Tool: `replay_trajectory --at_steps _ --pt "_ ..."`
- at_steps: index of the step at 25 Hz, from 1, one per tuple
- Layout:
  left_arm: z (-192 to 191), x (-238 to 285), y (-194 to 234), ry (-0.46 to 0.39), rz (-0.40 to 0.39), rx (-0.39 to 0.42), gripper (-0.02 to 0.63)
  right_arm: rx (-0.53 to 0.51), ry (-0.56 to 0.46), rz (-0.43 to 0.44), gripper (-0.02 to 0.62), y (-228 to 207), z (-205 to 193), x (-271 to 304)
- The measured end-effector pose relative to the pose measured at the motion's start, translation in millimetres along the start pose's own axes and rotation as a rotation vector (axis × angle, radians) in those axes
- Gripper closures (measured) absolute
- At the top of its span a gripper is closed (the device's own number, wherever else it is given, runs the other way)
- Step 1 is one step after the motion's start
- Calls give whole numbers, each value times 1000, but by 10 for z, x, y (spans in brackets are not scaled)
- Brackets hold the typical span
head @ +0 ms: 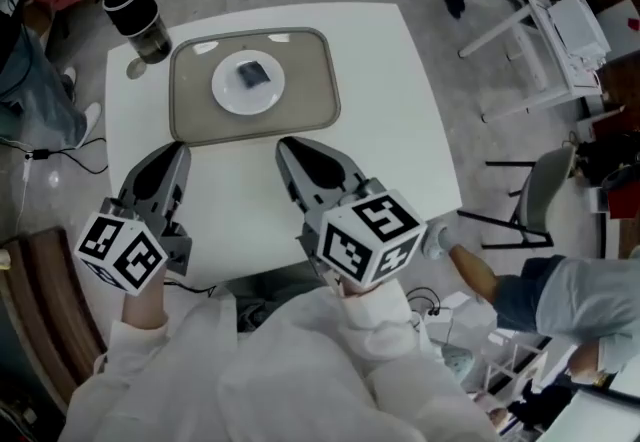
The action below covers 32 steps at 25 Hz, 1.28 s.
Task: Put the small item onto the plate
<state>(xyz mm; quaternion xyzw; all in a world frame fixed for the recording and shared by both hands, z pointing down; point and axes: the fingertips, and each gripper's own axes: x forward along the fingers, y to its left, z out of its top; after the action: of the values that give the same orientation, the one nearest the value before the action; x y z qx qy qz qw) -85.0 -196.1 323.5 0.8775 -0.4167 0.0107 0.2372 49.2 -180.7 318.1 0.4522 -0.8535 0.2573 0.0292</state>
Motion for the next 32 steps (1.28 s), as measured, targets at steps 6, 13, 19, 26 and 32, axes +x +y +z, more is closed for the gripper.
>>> replay_trajectory --at_steps 6,13,19,26,32 --pt "151 -382 -489 -64 -111 63 589 -118 -37 -23 575 488 9 -448" --pt "-9 -658 -878 -49 -209 61 594 -172 -41 -18 578 771 -123 -671" --pt "-171 -786 -1140 3 -236 107 595 -174 -44 11 580 904 -166 -750" --pt "-382 -775 -1195 59 -223 107 595 -197 35 27 580 885 -285 -710" --pt "-483 -650 -1124 97 -192 91 595 -322 137 106 580 883 -348 -587"
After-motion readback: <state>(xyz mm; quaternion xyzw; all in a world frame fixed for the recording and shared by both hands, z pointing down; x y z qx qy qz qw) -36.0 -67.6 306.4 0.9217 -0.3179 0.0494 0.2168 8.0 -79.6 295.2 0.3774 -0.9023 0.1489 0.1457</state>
